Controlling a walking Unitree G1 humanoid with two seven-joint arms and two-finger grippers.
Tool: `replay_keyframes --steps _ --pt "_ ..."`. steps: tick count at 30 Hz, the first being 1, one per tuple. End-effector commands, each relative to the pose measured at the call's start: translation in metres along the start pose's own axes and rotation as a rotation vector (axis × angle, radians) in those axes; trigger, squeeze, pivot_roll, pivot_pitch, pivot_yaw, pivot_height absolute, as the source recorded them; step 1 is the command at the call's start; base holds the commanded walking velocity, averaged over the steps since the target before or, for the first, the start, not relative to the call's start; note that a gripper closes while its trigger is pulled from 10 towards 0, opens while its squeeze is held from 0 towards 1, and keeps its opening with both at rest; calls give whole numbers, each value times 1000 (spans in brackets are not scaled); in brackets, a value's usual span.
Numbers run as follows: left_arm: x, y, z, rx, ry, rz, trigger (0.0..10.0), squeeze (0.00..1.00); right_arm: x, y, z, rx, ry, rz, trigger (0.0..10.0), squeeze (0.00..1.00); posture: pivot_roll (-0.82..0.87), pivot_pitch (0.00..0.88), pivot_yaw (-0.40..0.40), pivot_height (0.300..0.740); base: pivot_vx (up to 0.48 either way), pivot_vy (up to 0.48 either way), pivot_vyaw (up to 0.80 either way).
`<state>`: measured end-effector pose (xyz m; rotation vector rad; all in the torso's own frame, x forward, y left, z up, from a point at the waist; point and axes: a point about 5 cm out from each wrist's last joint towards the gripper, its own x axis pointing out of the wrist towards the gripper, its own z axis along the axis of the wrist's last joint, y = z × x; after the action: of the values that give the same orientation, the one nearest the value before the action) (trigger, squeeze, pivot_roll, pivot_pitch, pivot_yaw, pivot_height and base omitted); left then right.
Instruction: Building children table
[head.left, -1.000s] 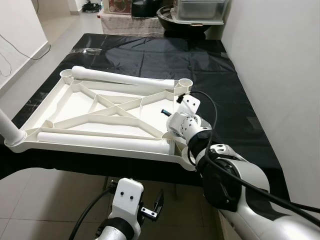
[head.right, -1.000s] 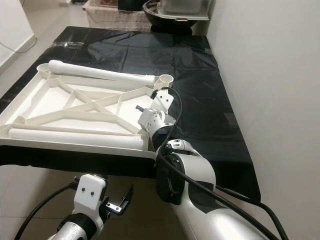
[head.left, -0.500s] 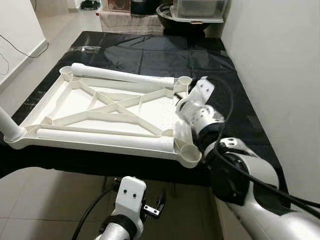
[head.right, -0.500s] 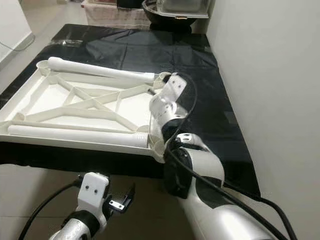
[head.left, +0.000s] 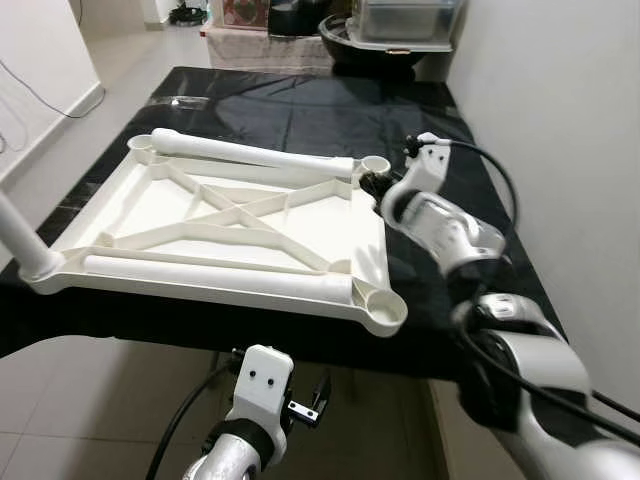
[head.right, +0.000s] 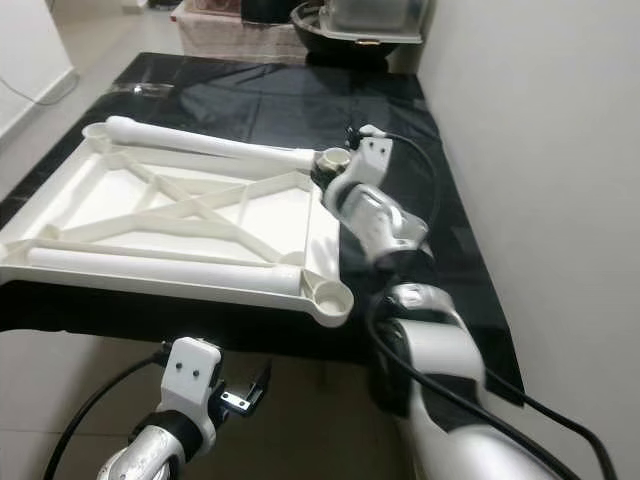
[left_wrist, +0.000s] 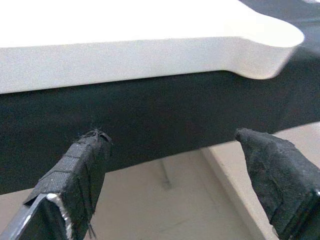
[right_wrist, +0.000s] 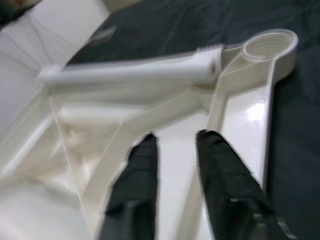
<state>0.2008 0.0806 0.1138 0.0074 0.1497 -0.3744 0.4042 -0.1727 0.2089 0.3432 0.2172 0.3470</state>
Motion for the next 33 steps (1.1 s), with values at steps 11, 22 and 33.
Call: replay_keyframes --steps 11,22,33 --pt "7 9 -8 16 14 -4 10000 0 -55 -56 -28 4 183 209 10000 0 39 0 -42 740 0 0 0" --pt "8 12 -10 26 7 -7 10000 0 -65 -37 -50 160 331 460 10000 0 38 0 -40 740 0 0 0" --pt "7 9 -8 20 -1 -5 10000 0 -57 -24 -68 168 427 455 10000 0 38 5 -56 740 0 0 0"
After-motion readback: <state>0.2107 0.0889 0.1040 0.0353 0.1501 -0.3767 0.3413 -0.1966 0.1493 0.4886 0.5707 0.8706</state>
